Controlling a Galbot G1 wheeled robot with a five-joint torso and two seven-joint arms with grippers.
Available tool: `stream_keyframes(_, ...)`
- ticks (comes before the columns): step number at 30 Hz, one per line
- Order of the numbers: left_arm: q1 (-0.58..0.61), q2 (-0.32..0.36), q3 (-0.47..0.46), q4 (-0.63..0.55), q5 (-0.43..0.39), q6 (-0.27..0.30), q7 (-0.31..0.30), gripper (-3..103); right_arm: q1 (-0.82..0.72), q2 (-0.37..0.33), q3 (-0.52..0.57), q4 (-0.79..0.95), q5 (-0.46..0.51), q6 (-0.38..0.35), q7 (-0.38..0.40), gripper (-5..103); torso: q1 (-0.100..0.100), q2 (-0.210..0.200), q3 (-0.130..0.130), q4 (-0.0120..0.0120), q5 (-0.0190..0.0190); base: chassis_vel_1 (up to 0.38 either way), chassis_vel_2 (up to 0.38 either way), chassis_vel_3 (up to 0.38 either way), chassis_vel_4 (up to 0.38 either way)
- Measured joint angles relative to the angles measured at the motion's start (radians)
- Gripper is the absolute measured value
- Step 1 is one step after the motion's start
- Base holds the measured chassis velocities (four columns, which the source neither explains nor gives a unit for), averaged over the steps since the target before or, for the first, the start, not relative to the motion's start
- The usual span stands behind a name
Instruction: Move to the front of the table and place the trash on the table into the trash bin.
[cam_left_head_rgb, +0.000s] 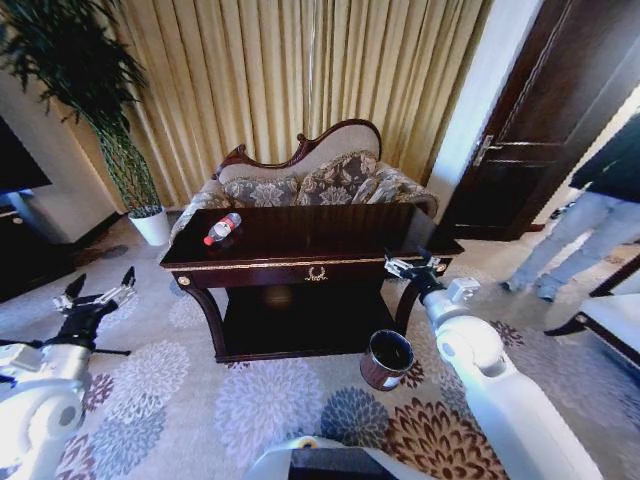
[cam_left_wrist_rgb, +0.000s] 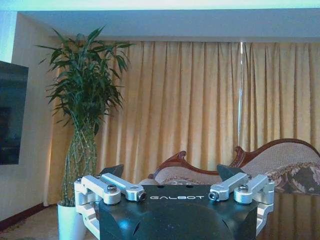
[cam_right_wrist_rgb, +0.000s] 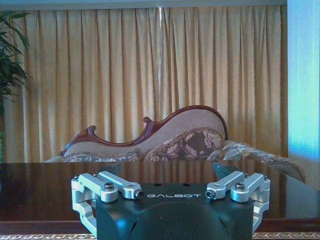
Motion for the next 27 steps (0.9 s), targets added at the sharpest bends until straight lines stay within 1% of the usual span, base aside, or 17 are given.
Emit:
stream_keyframes(16, 0.001, -0.002, 0.001, 0.003, 0.002, 0.000, 0.000, 100, 0.016, -0.003, -0.019, -0.016, -0.003, 0.005, -0.001, 100, 0.000, 0.000, 0.000, -0.0001, 0.0000, -0.125, 0.127, 0.122, -0.121)
stream_keyframes(27, 0.001, -0.002, 0.005, 0.003, 0.004, 0.000, 0.000, 100, 0.025, -0.007, -0.023, -0.027, -0.003, 0.007, -0.001, 100, 0.000, 0.000, 0.000, 0.0000, 0.0000, -0.095, 0.100, 0.100, -0.087)
